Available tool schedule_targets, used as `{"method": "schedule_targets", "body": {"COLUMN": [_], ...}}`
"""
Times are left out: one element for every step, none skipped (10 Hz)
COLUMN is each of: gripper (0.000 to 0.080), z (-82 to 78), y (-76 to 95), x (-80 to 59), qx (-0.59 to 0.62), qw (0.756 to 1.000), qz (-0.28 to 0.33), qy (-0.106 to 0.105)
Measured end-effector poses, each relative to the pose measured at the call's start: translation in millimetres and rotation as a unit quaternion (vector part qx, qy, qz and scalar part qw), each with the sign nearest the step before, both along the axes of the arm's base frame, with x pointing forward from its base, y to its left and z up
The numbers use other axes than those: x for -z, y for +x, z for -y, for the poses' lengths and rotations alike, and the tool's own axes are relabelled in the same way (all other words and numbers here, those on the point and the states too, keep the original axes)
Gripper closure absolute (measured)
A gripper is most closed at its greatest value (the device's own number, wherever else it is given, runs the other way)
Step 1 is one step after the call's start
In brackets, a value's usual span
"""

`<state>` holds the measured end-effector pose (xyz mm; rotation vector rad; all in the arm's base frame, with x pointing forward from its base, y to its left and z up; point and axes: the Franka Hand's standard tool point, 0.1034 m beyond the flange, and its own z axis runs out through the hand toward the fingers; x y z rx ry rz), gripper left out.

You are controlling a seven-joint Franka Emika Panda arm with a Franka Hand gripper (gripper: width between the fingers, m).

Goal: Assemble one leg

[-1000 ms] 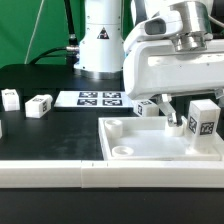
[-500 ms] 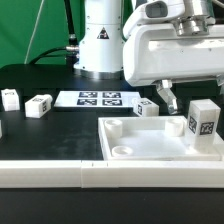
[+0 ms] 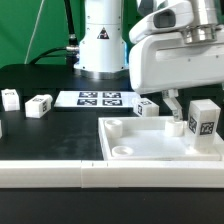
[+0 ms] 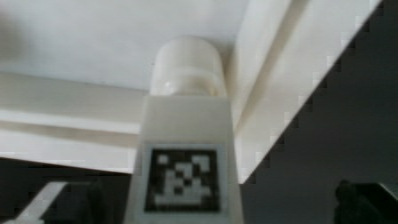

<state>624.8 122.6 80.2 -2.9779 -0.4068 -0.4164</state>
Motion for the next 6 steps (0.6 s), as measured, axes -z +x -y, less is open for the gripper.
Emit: {"method": "schedule_targets", "body": {"gripper": [0.0150, 0.0150, 0.0150, 0.0150, 0.0150, 0.0150], "z": [-1.1, -3.9, -5.8, -5.0, -3.5, -0.6], "y": [3.2, 6.3, 2.4, 6.8, 8.4, 9.1], "x": [-3.7, -6.2, -6.5, -8.5, -8.2, -7.7], "qx": [0.003, 0.005, 0.000, -0.002, -0.001, 0.000], "qw": [0.999, 0.997, 0.993, 0.991, 0.992, 0.992], "qz": [-0.044, -0.071, -0.117, -0.131, -0.130, -0.129], "qy": [-0.001, 0.000, -0.002, -0.002, -0.002, -0.002]}}
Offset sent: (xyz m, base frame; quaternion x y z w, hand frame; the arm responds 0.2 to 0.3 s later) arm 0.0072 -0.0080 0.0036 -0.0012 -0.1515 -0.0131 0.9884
